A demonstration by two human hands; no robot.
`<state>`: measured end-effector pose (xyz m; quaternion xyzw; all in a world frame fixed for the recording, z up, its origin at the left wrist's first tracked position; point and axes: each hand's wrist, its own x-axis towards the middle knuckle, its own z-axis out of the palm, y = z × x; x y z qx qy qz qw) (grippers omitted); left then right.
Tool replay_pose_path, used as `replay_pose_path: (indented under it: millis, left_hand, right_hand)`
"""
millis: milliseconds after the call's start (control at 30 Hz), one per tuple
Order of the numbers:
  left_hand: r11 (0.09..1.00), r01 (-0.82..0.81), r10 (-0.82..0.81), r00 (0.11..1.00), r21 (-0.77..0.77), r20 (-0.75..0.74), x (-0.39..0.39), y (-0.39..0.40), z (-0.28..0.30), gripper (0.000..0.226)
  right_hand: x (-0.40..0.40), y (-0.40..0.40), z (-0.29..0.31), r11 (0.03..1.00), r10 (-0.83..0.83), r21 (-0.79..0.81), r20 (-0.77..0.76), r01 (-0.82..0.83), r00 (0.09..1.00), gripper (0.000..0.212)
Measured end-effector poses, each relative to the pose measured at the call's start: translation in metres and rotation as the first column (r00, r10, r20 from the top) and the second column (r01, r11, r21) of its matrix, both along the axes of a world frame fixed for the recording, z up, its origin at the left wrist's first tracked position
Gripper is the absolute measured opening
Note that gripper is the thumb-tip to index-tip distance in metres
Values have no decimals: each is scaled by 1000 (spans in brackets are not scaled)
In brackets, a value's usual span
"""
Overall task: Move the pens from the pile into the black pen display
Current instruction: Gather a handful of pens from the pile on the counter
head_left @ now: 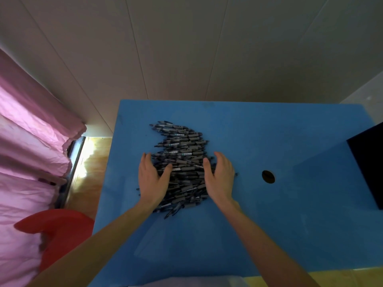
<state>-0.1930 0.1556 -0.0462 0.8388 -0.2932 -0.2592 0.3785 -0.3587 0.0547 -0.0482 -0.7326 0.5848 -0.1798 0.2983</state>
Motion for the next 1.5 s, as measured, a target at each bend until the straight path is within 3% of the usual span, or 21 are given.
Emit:
replay_pose_path:
  millis: [100, 200, 333, 433, 733, 833, 1100, 1300, 1500]
  left_hand:
    - [998, -67, 67, 997, 9, 37, 14, 23, 0, 76]
    - [993, -114, 115, 992, 14, -61, 18, 48, -7, 72]
    - [998, -60, 59, 994, -8, -91, -2, 65, -14, 74]
    - [1000, -24, 23, 997, -15, -70, -17, 62, -14, 77]
    - [997, 31, -36, 997, -73, -62, -26, 55, -14, 82]
    - [995, 81, -79, 996, -59, 35, -22, 65, -19, 86]
    - [976, 208, -215, 959, 58, 183, -26, 115, -31, 122]
    - [942, 302, -336, 867, 146, 369, -30, 119, -47, 99]
    - [956, 280, -294, 907, 90, 301, -46, 98, -47, 87]
  right_hand:
    - [-29, -2, -7, 994, -105, 8, -8, 105, 994, 67]
    - [-53, 4, -11, 982, -173, 72, -30, 175, 984, 72]
    - [-53, 25, -12, 983, -149, 115, 70, 140, 986, 62]
    - [-49, 39, -18, 992, -86, 95, 57, 81, 995, 59]
    - [-41, 59, -12, 982, -153, 144, 206, 125, 966, 63]
    - [-44, 67, -10, 967, -171, 228, 243, 115, 955, 68]
    - [-61, 76, -15, 975, -133, 208, 278, 75, 951, 74]
    - [-72, 91, -27, 991, 108, 85, -37, -104, 993, 112]
    - [-62, 99, -32, 976, 215, 18, -258, -218, 942, 139]
